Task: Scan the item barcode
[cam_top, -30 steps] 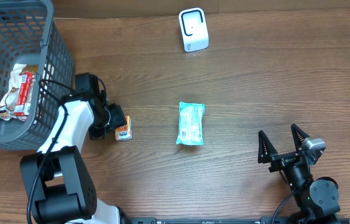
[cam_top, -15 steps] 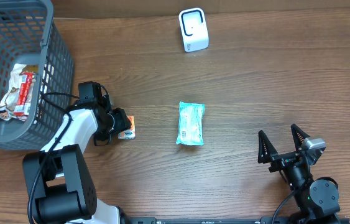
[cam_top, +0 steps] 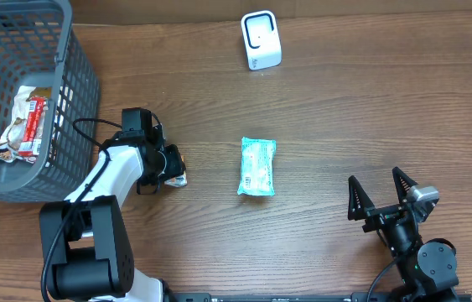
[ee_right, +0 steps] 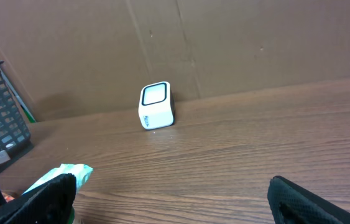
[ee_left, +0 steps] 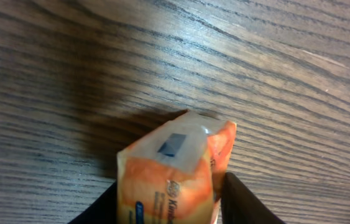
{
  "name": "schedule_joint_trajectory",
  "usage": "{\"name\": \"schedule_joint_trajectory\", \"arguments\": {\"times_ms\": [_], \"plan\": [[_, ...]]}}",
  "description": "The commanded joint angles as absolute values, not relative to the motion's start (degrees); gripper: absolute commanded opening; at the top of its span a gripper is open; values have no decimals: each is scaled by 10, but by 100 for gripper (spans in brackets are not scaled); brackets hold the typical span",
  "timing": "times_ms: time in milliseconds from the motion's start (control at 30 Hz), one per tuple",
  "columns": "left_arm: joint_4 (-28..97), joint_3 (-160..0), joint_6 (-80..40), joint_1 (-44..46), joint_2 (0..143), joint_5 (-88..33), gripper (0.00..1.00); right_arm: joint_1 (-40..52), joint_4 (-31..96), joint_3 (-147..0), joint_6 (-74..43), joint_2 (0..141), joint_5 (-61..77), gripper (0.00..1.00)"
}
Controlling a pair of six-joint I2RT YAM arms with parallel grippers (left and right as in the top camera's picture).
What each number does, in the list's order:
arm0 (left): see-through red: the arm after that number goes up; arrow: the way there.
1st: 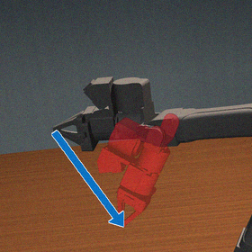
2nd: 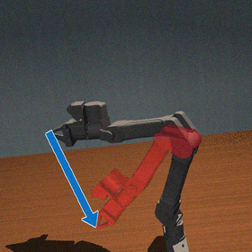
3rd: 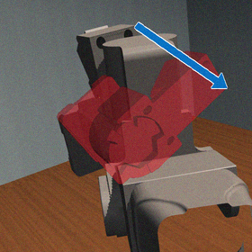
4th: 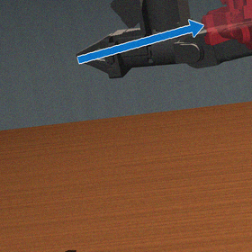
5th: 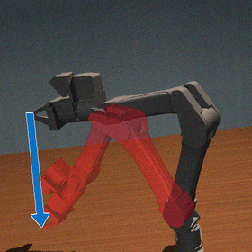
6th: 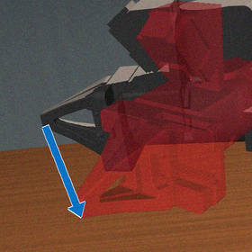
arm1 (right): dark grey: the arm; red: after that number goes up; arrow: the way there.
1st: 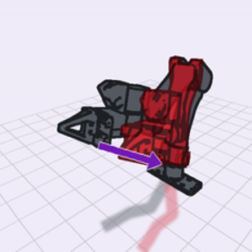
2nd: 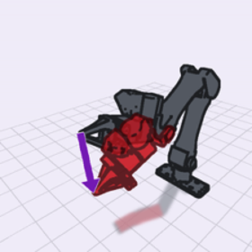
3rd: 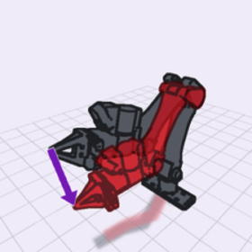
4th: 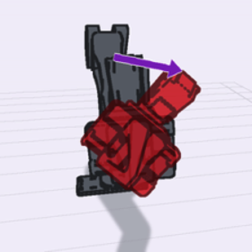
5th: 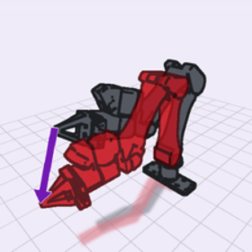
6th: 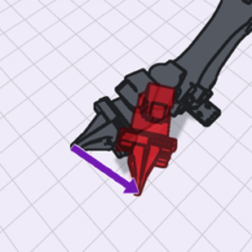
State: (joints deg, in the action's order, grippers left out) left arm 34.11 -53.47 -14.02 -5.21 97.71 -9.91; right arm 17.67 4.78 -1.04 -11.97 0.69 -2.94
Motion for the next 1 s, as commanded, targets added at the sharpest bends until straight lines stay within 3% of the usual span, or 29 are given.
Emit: {"name": "schedule_joint_trajectory", "arguments": {"times_ms": [0, 100, 333, 467, 667, 967], "plan": [[338, -527, -128, -51, 974, -105, 26, 175, 45, -5, -117, 4, -28, 100], [338, -530, -128, -51, 974, -105, 17, 175, 45, -5, -117, 4, -28, 100], [380, -572, -128, -51, 974, -100, 13, 175, 45, -5, -117, 4, -28, 100], [423, -614, -128, -51, 974, -92, 5, 175, 45, -5, -117, 4, -28, 100], [452, -633, -129, -17, 974, 4, 4, 175, 45, -5, -117, 4, -28, 100], [446, -633, -149, 113, 974, 173, 4, 175, 45, -5, -117, 4, -28, 100]]}}
